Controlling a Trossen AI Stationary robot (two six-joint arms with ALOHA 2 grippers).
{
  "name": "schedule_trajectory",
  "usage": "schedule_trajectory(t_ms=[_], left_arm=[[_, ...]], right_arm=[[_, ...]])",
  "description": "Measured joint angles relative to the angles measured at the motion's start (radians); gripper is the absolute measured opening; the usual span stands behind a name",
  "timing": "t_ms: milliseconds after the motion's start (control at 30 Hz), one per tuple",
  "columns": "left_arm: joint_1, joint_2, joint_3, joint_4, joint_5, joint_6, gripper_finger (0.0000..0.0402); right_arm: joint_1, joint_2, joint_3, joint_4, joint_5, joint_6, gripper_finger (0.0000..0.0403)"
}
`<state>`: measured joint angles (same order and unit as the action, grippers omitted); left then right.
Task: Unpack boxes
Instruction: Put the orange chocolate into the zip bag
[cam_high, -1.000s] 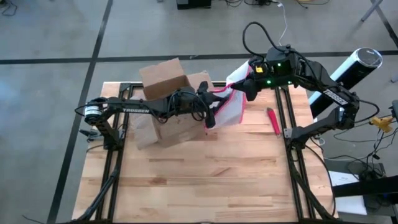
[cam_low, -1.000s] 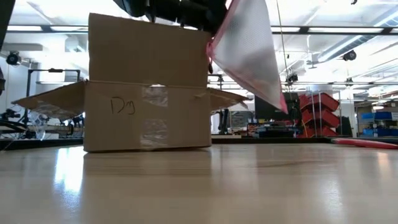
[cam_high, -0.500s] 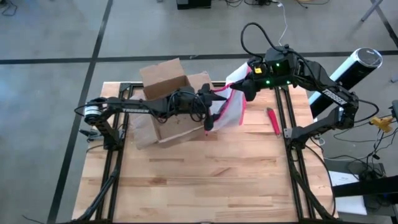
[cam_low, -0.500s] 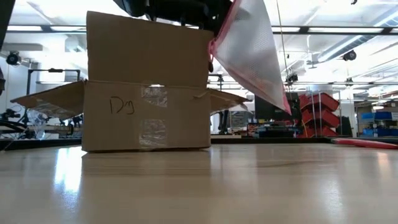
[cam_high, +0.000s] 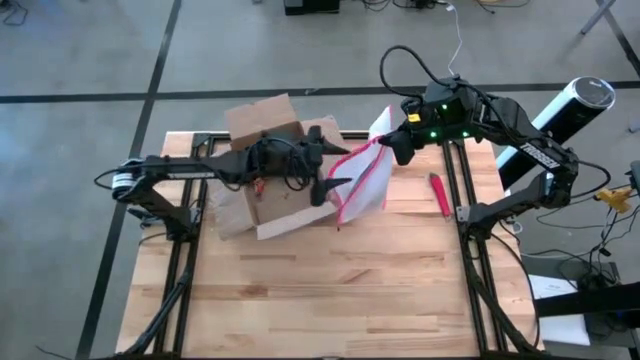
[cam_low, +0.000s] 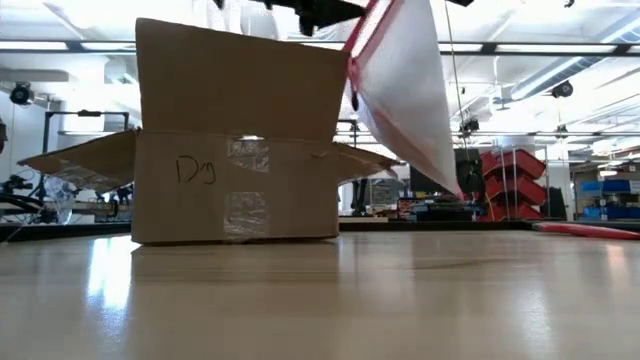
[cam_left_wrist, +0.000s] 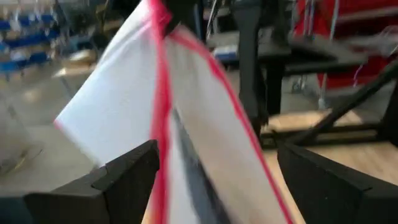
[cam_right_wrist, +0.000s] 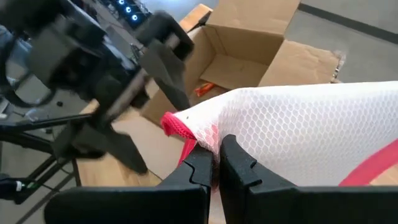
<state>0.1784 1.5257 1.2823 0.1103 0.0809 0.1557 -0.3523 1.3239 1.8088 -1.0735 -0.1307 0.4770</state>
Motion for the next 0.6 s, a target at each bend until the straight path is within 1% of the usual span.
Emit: schedule_trajectory(t_ms=[67,233,300,367,433,500,600], left_arm=[[0.008,-0.036,0.000,-0.128,-0.015,0.001,0.0316],[0.067,-0.110,0.000,-0.534,-0.035,-0.001,0.0316],[0.099,-0.123,0.000,-0.689,-0.079,-0.024,0.0316],[0.141,-0.128,0.000,-0.825,-0.154,-0.113,0.0316],[0.202,-0.121,0.000,-0.952,-0.190,-0.244,0.0315],[0.268,-0.099,0.000,-1.062,-0.186,-0.346,0.0315],[0.345,-0.058,-0.001,-1.134,-0.169,-0.389,0.0315]], right_arm=[[0.000,0.000,0.000,-0.003,0.000,-0.004,0.0000],[-0.004,0.000,0.000,-0.012,0.000,-0.018,0.0000],[-0.004,0.000,0.000,-0.016,0.001,-0.020,0.0000],[-0.004,0.000,0.000,-0.015,0.001,-0.022,0.0000],[-0.004,0.000,0.000,-0.015,0.001,-0.024,0.0000],[-0.004,0.000,0.000,-0.014,0.001,-0.025,0.0000],[-0.004,0.000,0.000,-0.014,0.001,-0.033,0.0000]])
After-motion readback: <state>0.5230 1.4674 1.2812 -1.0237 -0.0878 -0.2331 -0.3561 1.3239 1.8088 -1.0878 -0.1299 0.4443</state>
